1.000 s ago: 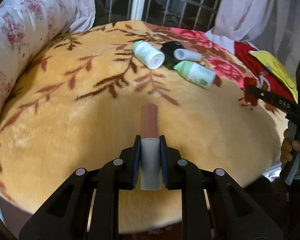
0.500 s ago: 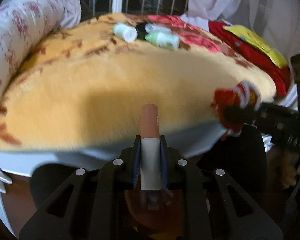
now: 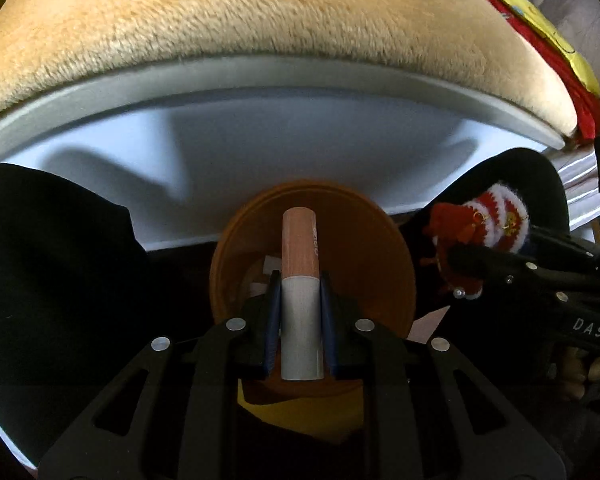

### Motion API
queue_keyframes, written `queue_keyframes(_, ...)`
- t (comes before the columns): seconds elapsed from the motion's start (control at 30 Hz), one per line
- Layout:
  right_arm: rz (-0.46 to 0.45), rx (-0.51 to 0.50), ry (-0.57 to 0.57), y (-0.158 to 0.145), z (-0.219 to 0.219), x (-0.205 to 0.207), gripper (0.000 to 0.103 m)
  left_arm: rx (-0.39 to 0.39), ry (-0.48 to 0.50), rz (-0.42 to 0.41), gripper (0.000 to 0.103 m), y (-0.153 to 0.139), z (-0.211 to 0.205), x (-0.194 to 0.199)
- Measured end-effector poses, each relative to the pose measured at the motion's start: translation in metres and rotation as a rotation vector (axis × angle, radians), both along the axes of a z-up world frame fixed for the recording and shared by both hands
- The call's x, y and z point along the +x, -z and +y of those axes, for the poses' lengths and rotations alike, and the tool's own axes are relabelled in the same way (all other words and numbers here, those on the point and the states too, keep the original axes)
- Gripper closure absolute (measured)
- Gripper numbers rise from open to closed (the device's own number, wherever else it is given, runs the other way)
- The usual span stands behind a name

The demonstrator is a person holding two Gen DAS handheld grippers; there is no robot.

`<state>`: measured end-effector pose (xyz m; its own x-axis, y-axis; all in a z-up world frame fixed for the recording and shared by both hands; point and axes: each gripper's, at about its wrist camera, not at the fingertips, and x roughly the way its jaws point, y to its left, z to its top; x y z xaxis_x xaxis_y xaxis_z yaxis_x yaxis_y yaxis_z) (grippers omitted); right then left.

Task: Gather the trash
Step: 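Carry both items down to the orange bin and open both tools, then raise both tools back over the bed toward the bottles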

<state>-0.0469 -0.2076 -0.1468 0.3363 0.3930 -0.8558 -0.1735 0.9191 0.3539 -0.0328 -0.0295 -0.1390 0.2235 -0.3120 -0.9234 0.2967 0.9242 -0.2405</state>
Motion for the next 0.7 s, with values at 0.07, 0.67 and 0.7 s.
queue_keyframes(0.07,0.017,-0.008,0.001,0.004,0.002,0.001,0.06,0.014,0.002,0.002,0.085,0.001,-0.002,0.001)
queue_keyframes(0.67,-0.023,-0.026,0.047,-0.01,-0.015,-0.005,0.05,0.05,0.006,0.017,0.056,0.005,-0.004,-0.001)
queue_keyframes(0.7,-0.026,-0.024,0.044,-0.018,-0.017,-0.006,0.05,0.056,0.009,0.007,0.056,0.001,-0.004,0.0)
